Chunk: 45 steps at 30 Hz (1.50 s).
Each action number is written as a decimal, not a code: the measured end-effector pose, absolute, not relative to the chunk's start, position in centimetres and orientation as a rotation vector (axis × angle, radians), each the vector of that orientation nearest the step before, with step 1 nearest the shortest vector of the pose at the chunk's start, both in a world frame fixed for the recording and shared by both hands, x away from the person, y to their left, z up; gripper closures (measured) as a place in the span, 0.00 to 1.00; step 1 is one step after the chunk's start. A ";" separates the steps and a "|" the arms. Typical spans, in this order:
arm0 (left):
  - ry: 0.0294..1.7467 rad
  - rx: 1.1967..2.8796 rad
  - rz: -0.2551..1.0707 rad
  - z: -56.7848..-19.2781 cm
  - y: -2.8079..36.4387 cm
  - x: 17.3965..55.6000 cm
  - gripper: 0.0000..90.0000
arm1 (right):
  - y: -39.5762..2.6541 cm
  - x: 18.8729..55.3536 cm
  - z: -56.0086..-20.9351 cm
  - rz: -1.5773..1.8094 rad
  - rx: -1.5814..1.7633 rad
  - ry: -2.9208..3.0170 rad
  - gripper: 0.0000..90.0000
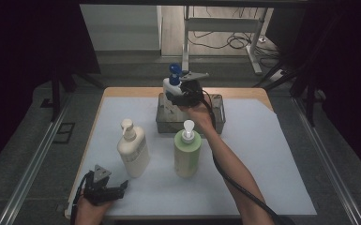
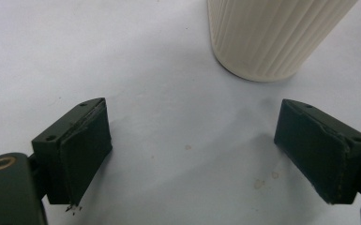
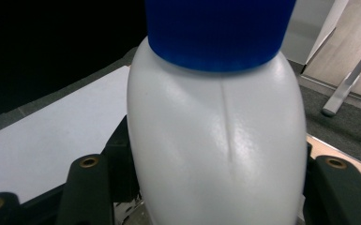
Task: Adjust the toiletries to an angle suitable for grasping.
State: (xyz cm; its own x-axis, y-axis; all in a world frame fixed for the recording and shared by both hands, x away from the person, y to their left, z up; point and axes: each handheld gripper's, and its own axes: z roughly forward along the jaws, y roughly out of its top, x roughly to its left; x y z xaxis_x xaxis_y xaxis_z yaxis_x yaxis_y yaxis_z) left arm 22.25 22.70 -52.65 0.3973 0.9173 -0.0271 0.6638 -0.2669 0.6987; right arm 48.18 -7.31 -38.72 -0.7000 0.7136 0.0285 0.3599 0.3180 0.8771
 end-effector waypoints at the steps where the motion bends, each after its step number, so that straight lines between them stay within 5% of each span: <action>1: 1.345 2.025 0.515 -52.7 22.7 22.3 0.12 | -7.3 48.1 -38.8 1.336 0.955 2.226 0.46; 45: 1.346 2.027 0.516 -52.6 22.7 22.2 0.12 | -9.5 46.7 -40.6 1.349 0.885 2.281 0.38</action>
State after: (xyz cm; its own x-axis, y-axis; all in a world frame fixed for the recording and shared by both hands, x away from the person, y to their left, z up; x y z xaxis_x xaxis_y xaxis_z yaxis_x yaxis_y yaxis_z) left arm 22.23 22.69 -52.64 0.3974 0.9173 -0.0259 0.6644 -0.2682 0.6976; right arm 46.69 -9.49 -40.57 -0.7456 0.6662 0.0185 0.3372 0.3532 0.8727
